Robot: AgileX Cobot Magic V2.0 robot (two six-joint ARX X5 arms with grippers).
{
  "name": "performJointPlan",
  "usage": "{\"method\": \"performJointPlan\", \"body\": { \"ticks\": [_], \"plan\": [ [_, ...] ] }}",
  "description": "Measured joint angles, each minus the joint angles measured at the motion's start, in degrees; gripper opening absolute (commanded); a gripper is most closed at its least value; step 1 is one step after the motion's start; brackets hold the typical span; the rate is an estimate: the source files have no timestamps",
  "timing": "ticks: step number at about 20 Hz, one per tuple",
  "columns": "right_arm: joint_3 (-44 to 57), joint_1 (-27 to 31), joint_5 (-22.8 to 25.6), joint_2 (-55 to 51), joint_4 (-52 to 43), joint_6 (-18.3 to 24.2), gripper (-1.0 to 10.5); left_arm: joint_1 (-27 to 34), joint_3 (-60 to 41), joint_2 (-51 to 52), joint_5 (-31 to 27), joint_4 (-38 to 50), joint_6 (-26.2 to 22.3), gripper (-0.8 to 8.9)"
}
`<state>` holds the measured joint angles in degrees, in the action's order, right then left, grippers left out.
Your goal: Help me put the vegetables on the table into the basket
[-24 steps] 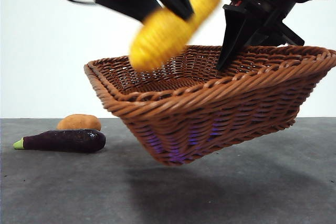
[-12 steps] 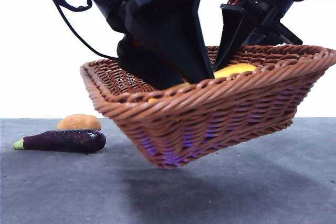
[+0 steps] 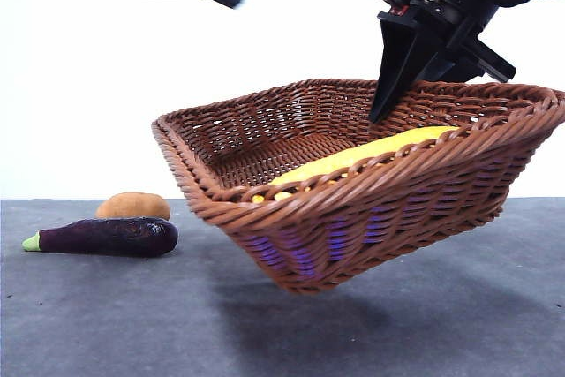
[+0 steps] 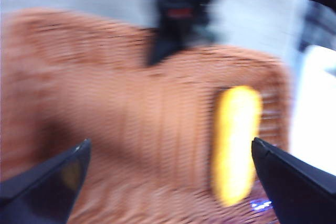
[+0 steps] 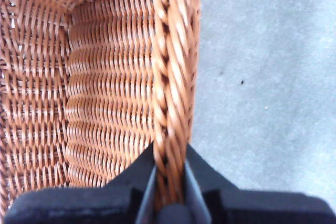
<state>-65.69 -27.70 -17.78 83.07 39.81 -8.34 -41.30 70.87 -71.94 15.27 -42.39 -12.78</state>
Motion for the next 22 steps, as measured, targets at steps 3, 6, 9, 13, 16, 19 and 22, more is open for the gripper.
{"method": "performJointPlan", "body": {
  "ticks": [3,6,9,13,16,19,22],
  "plan": [
    [0.0,0.1,-0.2,0.0,0.0,0.1,-0.1,8.6,0.0,2.7,-4.8,-1.1,-3.4,5.58],
    [0.0,0.1,-0.2,0.0,0.3,0.3,-0.1,18.3,0.0,1.9,-8.8,-1.0,-9.6,5.58],
    [0.0,0.1,-0.2,0.0,1.8,1.4,-0.1,25.2,0.1,-1.9,-9.3,2.5,-15.6,5.58],
    [0.0,0.1,-0.2,0.0,3.3,3.0,-0.1,31.8,6.5,-13.1,-8.3,3.5,-16.8,5.58],
    [0.0,0.4,-0.2,-0.6,3.5,3.7,-0.1,33.5,16.0,-24.1,-1.8,-1.0,-18.9,5.58],
    [0.0,1.6,-0.2,-2.9,4.4,4.8,-0.1,35.0,23.4,-33.6,1.9,-5.5,-24.7,5.58],
    [0.0,4.0,-0.2,-5.6,4.6,5.6,-0.1,36.6,24.5,-38.1,1.9,-5.6,-28.5,5.58]
  ]
}}
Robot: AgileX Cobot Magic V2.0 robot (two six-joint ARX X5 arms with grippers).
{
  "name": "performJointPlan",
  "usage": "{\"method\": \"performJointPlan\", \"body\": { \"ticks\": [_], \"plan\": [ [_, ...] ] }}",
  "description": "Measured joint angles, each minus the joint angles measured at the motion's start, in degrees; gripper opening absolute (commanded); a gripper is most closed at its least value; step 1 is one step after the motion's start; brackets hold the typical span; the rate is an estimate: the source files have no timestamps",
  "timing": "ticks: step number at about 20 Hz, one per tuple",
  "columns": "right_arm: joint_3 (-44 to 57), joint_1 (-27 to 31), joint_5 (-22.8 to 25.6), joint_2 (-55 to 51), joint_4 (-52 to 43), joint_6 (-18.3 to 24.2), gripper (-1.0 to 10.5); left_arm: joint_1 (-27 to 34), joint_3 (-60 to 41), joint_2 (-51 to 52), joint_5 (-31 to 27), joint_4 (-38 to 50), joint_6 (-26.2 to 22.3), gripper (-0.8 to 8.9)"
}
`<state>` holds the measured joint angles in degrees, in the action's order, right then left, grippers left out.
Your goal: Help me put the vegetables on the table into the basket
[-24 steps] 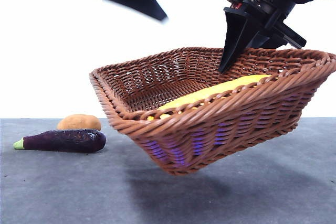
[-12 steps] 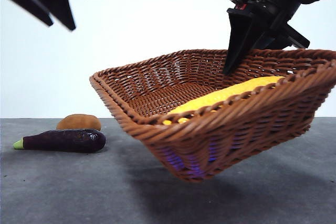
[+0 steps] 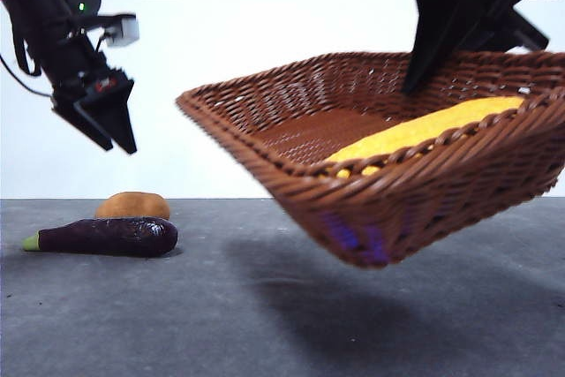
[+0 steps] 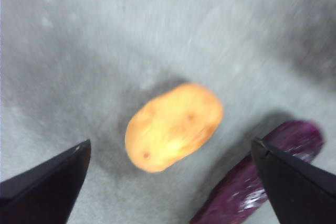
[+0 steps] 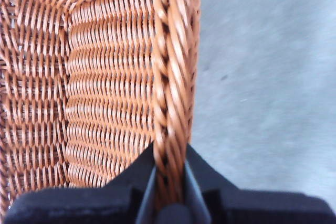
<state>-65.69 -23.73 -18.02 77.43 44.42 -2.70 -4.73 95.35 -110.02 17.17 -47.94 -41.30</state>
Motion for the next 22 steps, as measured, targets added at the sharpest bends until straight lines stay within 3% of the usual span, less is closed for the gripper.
{"method": "performJointPlan", "body": {
  "ticks": [4,8,20,21,22],
  "plan": [
    [0.0,2.8,-3.3,-1.8,0.0,1.3,-0.1,1.0,0.0,-4.3,-0.3,2.7,-3.2,5.58],
    [0.0,2.8,-3.5,-1.8,-0.6,1.9,-0.1,1.0,0.0,-5.1,-0.4,5.3,-5.7,5.58],
    [0.0,2.8,-3.5,-1.8,-2.1,2.1,-0.1,0.4,0.2,-12.0,3.1,5.9,-7.6,5.57],
    [0.0,2.8,-3.5,-1.8,-2.1,2.1,-0.1,0.3,0.2,-12.4,3.1,6.1,-7.6,5.31],
    [0.0,2.8,-3.5,-1.8,-2.1,2.1,-0.1,0.3,0.2,-12.5,3.2,6.7,-7.6,4.17]
  ]
}}
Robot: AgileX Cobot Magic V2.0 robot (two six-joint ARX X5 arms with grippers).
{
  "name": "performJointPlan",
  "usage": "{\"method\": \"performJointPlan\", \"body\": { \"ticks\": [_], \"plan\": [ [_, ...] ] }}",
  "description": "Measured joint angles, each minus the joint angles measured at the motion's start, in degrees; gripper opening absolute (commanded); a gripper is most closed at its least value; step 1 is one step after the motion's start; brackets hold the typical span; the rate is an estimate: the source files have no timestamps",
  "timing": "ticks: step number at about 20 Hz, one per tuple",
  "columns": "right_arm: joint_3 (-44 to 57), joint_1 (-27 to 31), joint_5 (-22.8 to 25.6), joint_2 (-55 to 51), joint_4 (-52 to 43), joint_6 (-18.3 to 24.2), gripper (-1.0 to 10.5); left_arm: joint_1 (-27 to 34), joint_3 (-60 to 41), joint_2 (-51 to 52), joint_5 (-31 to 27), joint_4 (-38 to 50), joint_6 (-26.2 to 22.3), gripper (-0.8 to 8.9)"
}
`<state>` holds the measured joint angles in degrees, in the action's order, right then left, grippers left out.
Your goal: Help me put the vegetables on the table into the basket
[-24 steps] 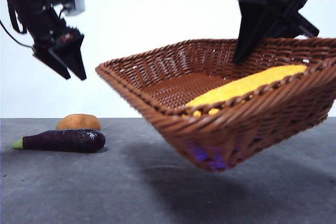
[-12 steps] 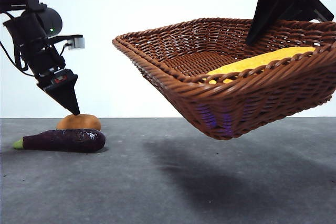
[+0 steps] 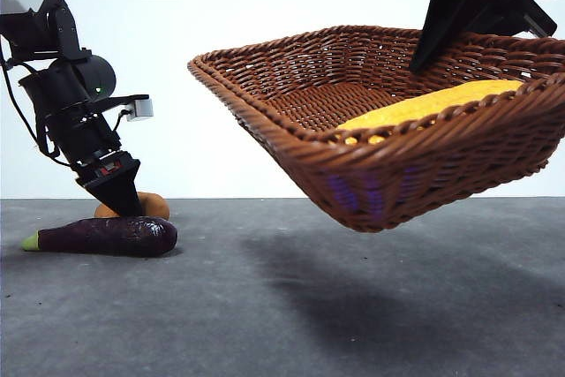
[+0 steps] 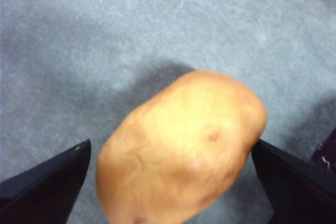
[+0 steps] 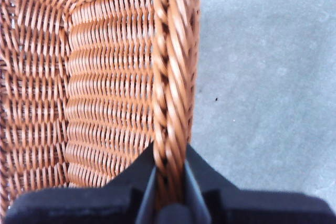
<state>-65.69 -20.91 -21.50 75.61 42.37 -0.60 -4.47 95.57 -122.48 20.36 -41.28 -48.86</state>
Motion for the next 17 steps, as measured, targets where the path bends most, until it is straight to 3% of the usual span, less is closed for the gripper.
{"method": "performJointPlan", "body": {
  "ticks": [3,4,12,17],
  "plan": [
    [0.0,0.0,0.0,0.0,0.0,0.0,-0.1,0.0,0.0,0.0,0.2,0.9,0.0,0.35],
    [0.0,0.0,0.0,0.0,0.0,0.0,-0.1,0.0,0.0,0.0,0.2,0.9,0.1,-0.13],
    [0.0,0.0,0.1,0.0,0.2,0.0,-0.1,0.0,0.0,1.4,0.7,-1.3,5.5,-0.06],
    [0.0,0.0,1.7,0.1,0.3,-0.8,-0.1,0.5,0.2,17.1,9.6,-8.3,9.0,-0.06]
  ]
}}
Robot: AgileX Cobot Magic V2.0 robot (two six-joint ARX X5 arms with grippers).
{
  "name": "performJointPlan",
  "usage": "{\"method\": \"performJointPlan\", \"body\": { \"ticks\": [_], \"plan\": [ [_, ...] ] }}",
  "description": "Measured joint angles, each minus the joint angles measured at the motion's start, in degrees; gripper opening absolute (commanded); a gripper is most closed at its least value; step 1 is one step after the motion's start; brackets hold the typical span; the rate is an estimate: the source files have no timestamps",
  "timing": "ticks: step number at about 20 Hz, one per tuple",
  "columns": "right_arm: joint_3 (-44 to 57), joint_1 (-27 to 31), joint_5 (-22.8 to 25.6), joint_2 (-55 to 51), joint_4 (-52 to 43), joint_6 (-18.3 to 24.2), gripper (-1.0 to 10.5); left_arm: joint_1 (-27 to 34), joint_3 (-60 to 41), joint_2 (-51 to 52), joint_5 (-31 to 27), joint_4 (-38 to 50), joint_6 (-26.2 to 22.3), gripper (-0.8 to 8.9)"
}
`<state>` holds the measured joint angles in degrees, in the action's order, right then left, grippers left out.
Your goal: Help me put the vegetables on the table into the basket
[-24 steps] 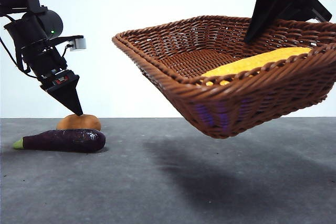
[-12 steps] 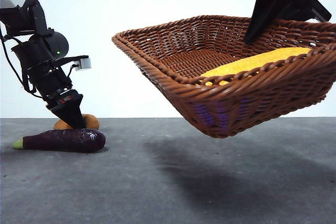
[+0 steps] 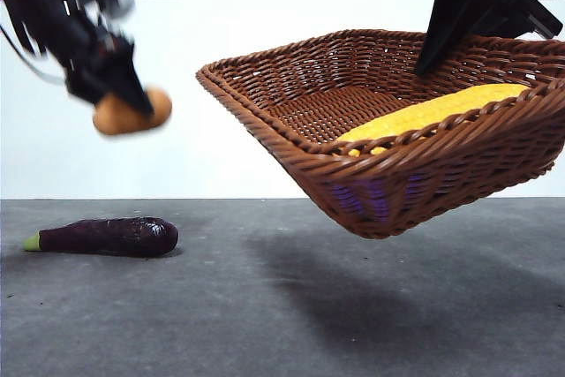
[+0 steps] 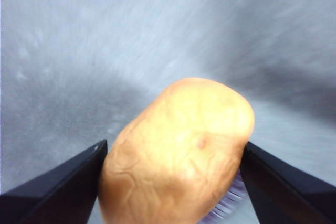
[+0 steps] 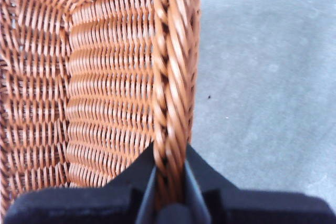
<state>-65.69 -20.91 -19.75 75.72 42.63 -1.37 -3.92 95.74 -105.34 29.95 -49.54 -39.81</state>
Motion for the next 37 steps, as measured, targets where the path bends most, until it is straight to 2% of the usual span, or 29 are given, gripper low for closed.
{"method": "performJointPlan", "body": {
  "ticks": [2,6,8,10,13,15,19,22,26,27,29,37],
  "plan": [
    [0.0,0.0,0.0,1.4,0.0,-0.5,-0.1,-0.5,0.1,5.6,0.9,-6.6,0.0,-0.05],
    [0.0,0.0,0.0,6.2,-0.3,-1.0,-0.1,-4.7,0.1,13.6,7.4,-16.8,0.0,-0.05],
    [0.0,0.0,-0.7,8.6,-1.1,-1.7,-0.1,-10.2,0.1,16.6,7.3,-18.4,0.4,-0.05],
    [0.0,-0.2,-3.6,9.9,-2.4,-2.7,-0.1,-17.9,0.1,17.4,5.5,-18.4,1.5,-0.06],
    [0.0,-1.2,-5.4,9.9,-5.4,-4.7,-0.1,-29.7,0.1,14.8,-0.6,-18.3,3.2,-0.06],
    [0.0,-1.3,-6.0,9.9,-5.0,-5.1,-0.1,-34.9,0.0,11.2,-2.0,-17.7,4.4,-0.06],
    [0.0,-1.2,-5.8,9.9,-4.7,-5.3,-0.1,-38.6,0.0,3.5,-4.5,-15.1,7.0,-0.06],
    [0.0,-1.2,-5.9,9.9,-5.0,-5.3,-0.1,-39.2,0.0,-0.1,-4.6,-13.3,8.3,-0.06],
    [0.0,-1.2,-6.2,9.9,-6.2,-5.3,-0.1,-39.2,0.0,-2.8,-5.3,-12.2,12.7,0.03],
    [0.0,-1.2,-6.2,9.9,-6.3,-5.3,-0.1,-39.2,0.0,-2.9,-5.3,-13.1,13.1,1.01],
    [0.0,-1.2,-6.2,9.9,-6.6,-5.3,-0.1,-39.2,0.0,-2.9,-5.8,-13.2,14.0,4.69],
    [0.0,-1.2,-6.3,9.9,-6.7,-5.3,-0.1,-38.4,-0.1,-2.1,-6.5,-13.9,16.5,4.77]
  ]
}}
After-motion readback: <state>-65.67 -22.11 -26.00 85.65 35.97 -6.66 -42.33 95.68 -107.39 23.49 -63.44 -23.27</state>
